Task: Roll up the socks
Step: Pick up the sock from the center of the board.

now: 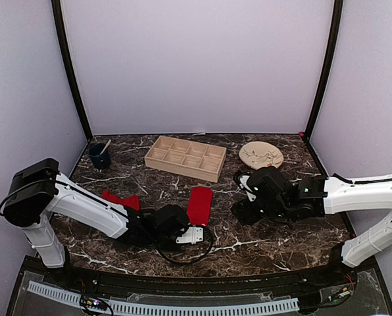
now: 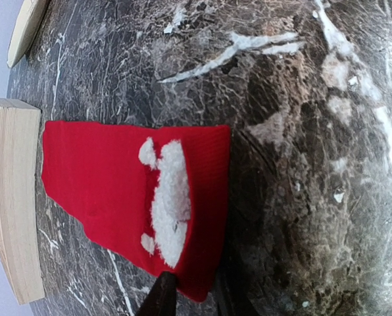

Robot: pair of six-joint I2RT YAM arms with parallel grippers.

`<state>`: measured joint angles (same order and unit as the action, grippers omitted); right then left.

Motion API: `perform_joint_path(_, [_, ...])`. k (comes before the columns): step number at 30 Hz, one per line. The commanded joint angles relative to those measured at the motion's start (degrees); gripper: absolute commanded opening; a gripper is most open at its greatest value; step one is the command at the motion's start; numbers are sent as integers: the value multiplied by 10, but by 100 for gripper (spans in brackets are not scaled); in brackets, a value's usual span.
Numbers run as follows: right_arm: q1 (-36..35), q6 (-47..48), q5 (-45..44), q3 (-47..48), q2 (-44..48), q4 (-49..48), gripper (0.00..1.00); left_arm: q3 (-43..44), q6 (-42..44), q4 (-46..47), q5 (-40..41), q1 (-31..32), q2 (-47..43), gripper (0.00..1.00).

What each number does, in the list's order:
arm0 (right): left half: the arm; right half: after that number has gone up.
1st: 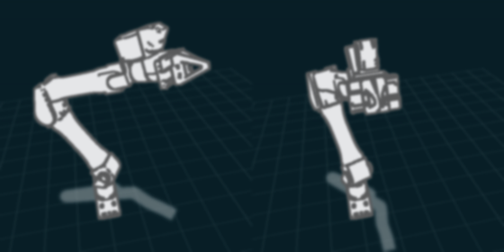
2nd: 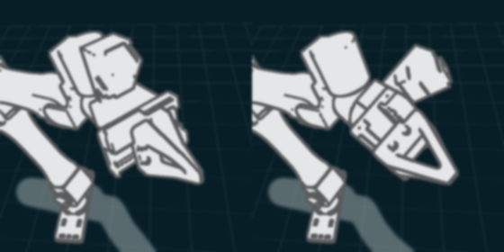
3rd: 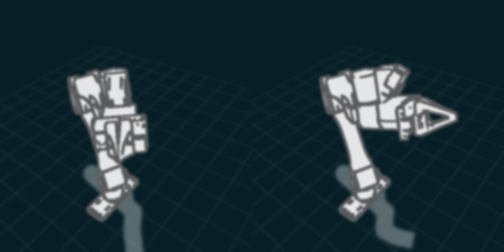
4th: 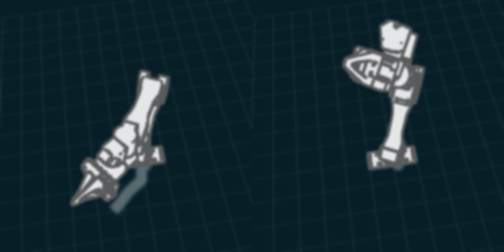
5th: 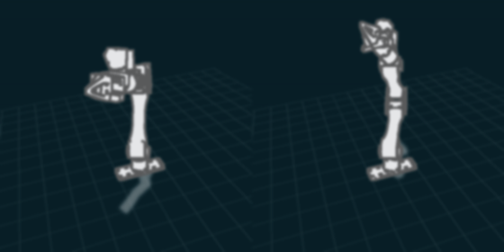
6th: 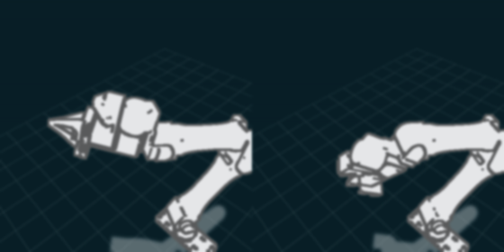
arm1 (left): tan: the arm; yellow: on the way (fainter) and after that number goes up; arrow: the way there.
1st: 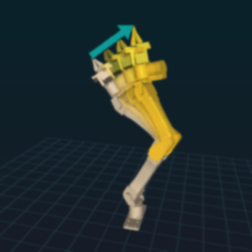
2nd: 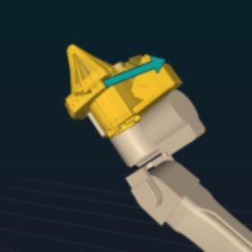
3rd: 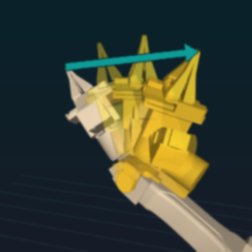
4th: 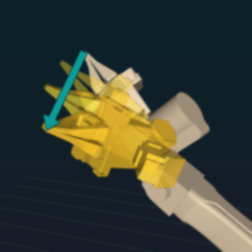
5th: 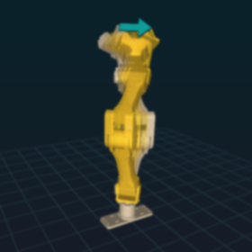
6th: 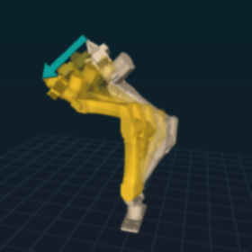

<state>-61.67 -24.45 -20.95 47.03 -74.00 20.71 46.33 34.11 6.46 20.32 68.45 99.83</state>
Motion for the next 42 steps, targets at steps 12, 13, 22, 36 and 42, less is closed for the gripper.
perform_joint_path(12, [15,9,3,5,5,-17,68,85,-38,-126,-105,-44,55,27])
perform_joint_path(13, [16,9,3,5,6,-16,68,96,-46,-145,-119,-49,60,27])
perform_joint_path(22, [18,6,0,-4,18,-20,67,144,-96,-254,-204,-66,90,0])
perform_joint_path(36, [18,1,9,-35,38,-31,67,220,-158,-391,-354,-97,111,0])
perform_joint_path(42, [15,3,30,-66,55,-41,67,243,-178,-434,-444,-121,135,0])
